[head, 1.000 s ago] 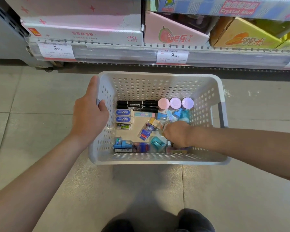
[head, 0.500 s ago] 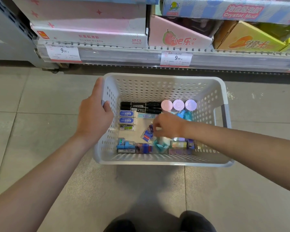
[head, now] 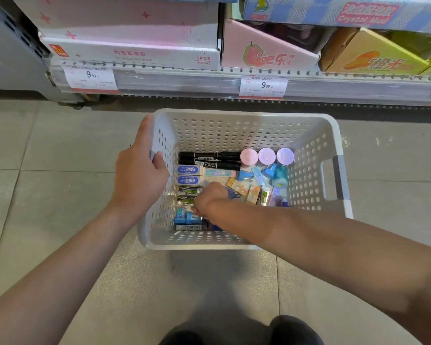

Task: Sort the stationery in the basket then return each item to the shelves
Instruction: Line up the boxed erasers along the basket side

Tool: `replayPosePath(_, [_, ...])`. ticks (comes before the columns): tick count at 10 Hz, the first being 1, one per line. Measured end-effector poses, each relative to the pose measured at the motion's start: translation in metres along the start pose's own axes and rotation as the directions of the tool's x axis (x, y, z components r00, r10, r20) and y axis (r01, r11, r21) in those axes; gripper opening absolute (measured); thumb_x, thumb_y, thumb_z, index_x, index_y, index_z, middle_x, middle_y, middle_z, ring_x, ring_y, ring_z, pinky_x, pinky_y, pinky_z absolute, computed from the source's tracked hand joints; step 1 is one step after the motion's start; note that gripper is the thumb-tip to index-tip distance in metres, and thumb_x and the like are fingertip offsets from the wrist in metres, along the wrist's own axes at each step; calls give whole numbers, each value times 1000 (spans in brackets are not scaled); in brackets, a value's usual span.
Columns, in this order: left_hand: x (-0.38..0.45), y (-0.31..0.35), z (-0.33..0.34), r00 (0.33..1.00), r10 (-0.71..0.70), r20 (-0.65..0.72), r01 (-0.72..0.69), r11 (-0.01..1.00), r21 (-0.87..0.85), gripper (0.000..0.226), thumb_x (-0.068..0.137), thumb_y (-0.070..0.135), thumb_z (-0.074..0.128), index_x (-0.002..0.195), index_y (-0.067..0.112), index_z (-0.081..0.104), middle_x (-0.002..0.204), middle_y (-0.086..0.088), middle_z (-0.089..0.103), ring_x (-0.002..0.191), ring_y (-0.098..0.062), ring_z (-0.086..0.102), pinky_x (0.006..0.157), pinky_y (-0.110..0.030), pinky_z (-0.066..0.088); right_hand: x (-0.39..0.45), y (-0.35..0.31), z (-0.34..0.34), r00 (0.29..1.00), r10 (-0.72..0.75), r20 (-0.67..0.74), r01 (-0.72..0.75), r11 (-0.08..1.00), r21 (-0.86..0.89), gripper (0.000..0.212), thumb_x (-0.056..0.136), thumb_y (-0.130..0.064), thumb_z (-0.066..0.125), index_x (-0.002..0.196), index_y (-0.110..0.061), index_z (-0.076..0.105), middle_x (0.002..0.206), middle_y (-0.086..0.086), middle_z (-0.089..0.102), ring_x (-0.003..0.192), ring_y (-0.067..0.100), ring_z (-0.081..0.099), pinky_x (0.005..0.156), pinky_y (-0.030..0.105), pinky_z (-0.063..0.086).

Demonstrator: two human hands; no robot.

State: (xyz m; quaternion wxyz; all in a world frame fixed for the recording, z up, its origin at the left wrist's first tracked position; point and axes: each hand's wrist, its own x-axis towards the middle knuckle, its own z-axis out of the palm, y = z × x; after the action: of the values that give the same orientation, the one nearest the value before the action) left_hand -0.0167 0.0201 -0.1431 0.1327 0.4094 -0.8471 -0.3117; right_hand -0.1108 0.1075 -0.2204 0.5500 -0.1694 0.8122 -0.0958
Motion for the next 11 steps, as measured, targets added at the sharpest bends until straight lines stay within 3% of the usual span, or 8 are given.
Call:
replayPosePath(1, [0, -1, 0, 1000, 8, -2, -8, 1000, 5, 64, 93, 5, 50, 149, 20, 24, 71, -17, 56, 53, -23, 52, 53, -45, 49, 10, 9, 9, 994, 59, -92, -62, 998, -29, 17, 90, -11, 51, 73, -9, 49, 88, 10, 56, 70, 21, 44, 53, 22, 34])
replayPosePath(2, [0, -1, 0, 1000, -1, 2, 1, 1000, 11, 64, 93, 3, 50, 150, 19, 24, 65, -17, 52, 50, -21, 47, 50, -38, 42, 12, 9, 10, 982, 57, -182, -54, 998, 23, 29, 90, -9, 52, 64, -12, 41, 72, 5, 45, 67, 16, 47, 51, 20, 39])
replayPosePath(5, [0, 0, -2, 1000, -6, 9, 6, 1000, 1, 64, 93, 4, 49, 150, 19, 24, 65, -18, 53, 50, -25, 48, 53, -42, 45, 13, 11, -1, 986, -141, -90, 131, 986, -104, 28, 87, -10, 58, 113, 0, 62, 108, 16, 68, 102, 29, 65, 88, 38, 55])
replayPosePath(6, [0, 0, -2, 1000, 1, 13, -1, 1000, -5, 64, 93, 5, 49, 150, 20, 24, 72, -20, 58, 53, -29, 54, 56, -48, 52, -5, 11, -30, 987, -135, 92, 148, 976, -159, 29, 94, -8, 48, 117, 5, 61, 113, 20, 66, 99, 28, 66, 92, 35, 52])
replayPosePath(7, [0, -1, -2, 1000, -5, 17, 6, 1000, -13, 63, 94, 6, 49, 149, 21, 23, 77, -19, 59, 54, -28, 55, 56, -49, 54, -19, 24, -69, 978, -196, 66, 207, 937, -281, 27, 96, -7, 45, 113, 5, 63, 107, 20, 68, 90, 25, 67, 79, 32, 55])
replayPosePath(8, [0, 1, -3, 1000, 0, 15, 0, 1000, -12, 62, 94, 5, 49, 149, 21, 24, 79, -23, 59, 54, -30, 56, 56, -49, 54, -31, 45, -94, 965, -254, -65, 127, 670, -731, 26, 94, -3, 44, 113, -4, 62, 115, 9, 63, 104, 26, 63, 47, 24, 33])
replayPosePath(9, [0, 1, -2, 1000, -5, 19, 5, 1000, -8, 62, 94, 5, 48, 149, 21, 24, 77, -22, 58, 54, -30, 55, 56, -47, 53, -34, 66, -96, 952, -307, -15, 113, 398, -911, 24, 93, -3, 46, 115, -4, 57, 119, 11, 61, 107, 29, 61, 46, 21, 27])
replayPosePath(11, [0, 0, -2, 1000, -6, 20, 6, 1000, -11, 62, 94, 6, 47, 149, 24, 23, 69, -23, 53, 53, -35, 53, 53, -48, 50, -36, 73, -78, 933, -357, -48, 90, 360, -929, 34, 90, 5, 46, 121, -6, 53, 127, 10, 56, 114, 30, 58, 79, 34, 51])
